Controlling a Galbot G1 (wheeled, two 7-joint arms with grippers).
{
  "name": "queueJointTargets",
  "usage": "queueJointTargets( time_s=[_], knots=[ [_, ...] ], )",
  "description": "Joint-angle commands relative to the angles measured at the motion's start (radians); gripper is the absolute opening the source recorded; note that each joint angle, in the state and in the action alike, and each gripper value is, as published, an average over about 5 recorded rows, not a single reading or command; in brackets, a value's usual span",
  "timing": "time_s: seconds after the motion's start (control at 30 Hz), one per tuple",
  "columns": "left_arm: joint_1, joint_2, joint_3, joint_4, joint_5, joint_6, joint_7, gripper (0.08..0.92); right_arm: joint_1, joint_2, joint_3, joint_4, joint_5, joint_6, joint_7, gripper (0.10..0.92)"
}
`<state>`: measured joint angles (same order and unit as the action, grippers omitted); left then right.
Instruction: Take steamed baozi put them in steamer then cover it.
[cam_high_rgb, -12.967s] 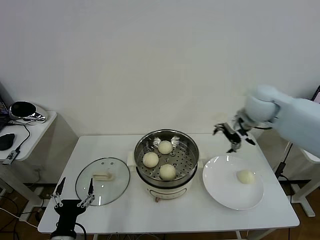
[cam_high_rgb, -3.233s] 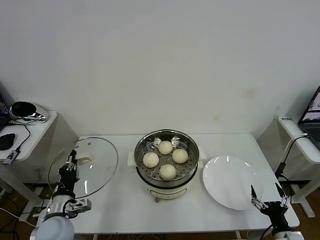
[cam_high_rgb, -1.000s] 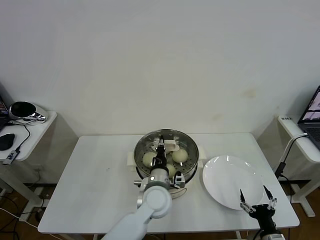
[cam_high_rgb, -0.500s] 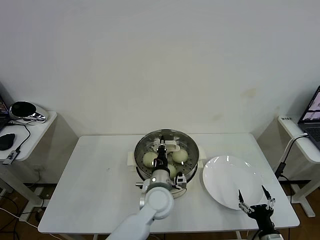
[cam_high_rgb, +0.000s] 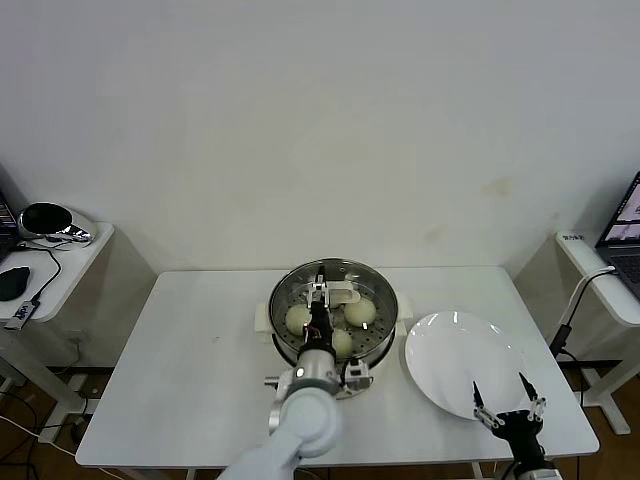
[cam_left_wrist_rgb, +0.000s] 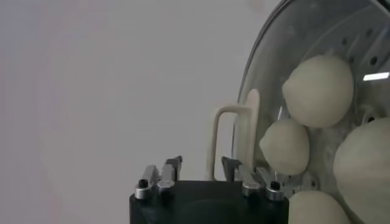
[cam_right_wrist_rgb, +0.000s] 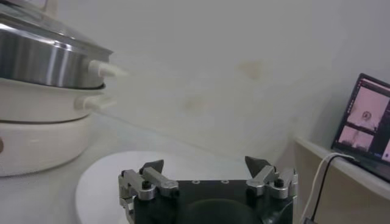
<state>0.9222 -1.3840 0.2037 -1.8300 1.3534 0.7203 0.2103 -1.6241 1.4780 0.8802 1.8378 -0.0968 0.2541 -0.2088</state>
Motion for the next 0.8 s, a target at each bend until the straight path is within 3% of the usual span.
queueJointTargets(
  time_s=[0.03,0.17,0.23,0.3,0.4,0.47,0.6,0.8],
  knots=[
    [0.223,0.104,-0.033,-0.304,-0.22,-0.08,-0.188,0.688,0.001,0.0,-0.007,-0.008,-0.005,0.0,0.001,0.823],
    [0.391,0.153,-0.194,-0.438,-0.472,-0.229,-0.368,0.788,-0.001,-0.001,-0.017,-0.008,-0.006,0.003,0.0,0.823],
    [0.493,0.174,-0.315,-0.463,-0.677,-0.368,-0.492,0.813,-0.002,-0.004,-0.019,-0.006,-0.001,0.008,-0.001,0.823],
    [0.599,0.181,-0.459,-0.459,-0.955,-0.549,-0.558,0.82,-0.003,-0.008,-0.027,-0.006,0.007,0.015,-0.002,0.823],
    [0.73,0.167,-0.647,-0.443,-1.287,-0.719,-0.545,0.822,-0.01,-0.017,-0.049,0.001,0.026,0.016,-0.002,0.823],
    [0.804,0.158,-0.702,-0.439,-1.407,-0.745,-0.538,0.823,-0.024,-0.029,-0.069,0.013,0.05,0.008,-0.005,0.823],
    [0.923,0.141,-0.712,-0.428,-1.561,-0.811,-0.511,0.823,-0.072,-0.076,-0.113,0.042,0.115,-0.022,-0.016,0.823],
    [0.988,0.093,-0.681,-0.38,-1.671,-0.872,-0.489,0.823,-0.145,-0.132,-0.164,0.093,0.221,-0.093,-0.019,0.823]
  ],
)
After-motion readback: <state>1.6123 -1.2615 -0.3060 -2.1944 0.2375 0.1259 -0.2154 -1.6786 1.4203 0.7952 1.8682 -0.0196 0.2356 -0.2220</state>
